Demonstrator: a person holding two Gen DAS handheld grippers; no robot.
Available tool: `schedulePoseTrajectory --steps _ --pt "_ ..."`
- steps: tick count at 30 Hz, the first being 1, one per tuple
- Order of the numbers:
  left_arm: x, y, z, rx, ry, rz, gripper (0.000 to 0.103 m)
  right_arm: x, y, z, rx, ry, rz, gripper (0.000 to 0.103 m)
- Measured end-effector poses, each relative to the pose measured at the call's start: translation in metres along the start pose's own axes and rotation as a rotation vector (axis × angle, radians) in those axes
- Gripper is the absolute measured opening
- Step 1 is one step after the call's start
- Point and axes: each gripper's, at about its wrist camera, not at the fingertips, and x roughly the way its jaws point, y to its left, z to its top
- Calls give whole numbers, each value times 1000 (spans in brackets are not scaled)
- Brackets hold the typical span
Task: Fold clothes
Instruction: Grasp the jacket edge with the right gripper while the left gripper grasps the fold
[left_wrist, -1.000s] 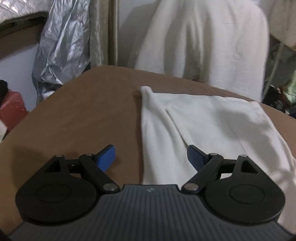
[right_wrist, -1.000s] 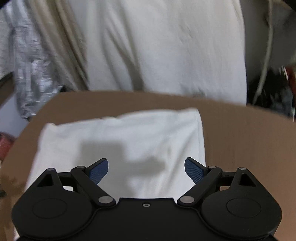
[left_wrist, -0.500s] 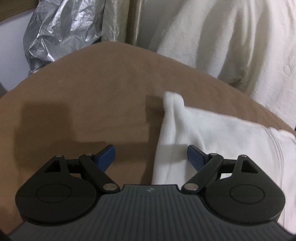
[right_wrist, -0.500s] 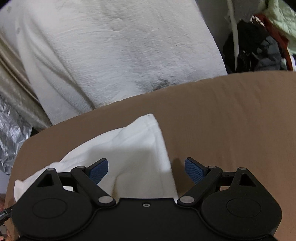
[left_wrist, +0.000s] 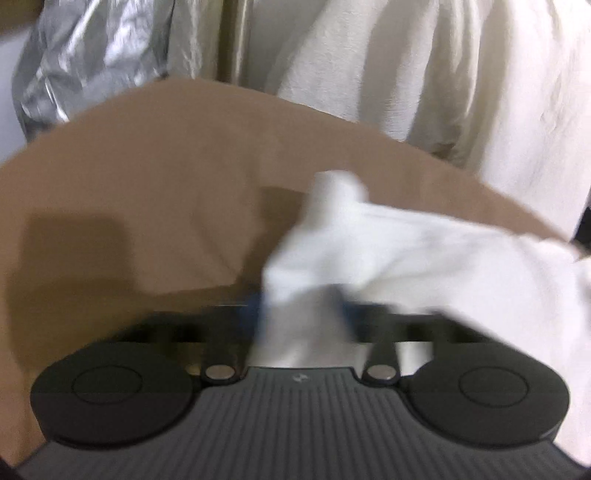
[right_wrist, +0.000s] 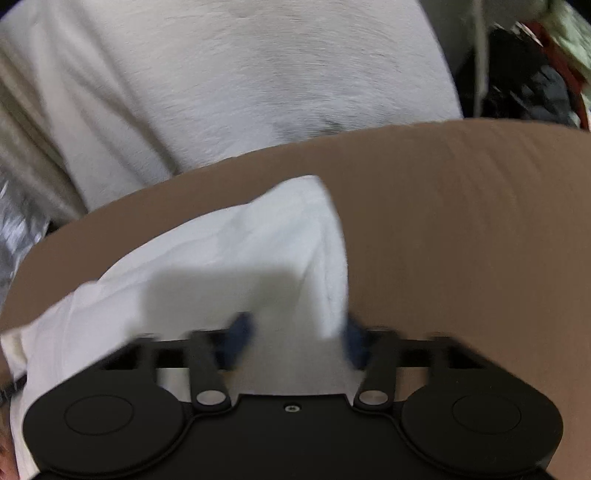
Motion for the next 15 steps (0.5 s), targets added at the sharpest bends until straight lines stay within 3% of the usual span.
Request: schedulePoseTrajectory --steps 1,4,8,13,15 --pt "-7 -3 2 -13 -6 7 6 -6 6 -3 -24 -7 -18 12" --pt "-47 -11 1 -34 -137 37 6 -24 10 -8 -34 -40 -52 12" --pt "-97 -12 -12 -56 -226 -17 6 -65 3 -16 -6 -103 -16 11" --pt "-167 -22 -45 77 -353 -19 6 -124 2 -33 -13 -190 49 10" --pt "-194 -20 -58 68 -372 -47 6 -149 3 -41 -22 -227 78 10"
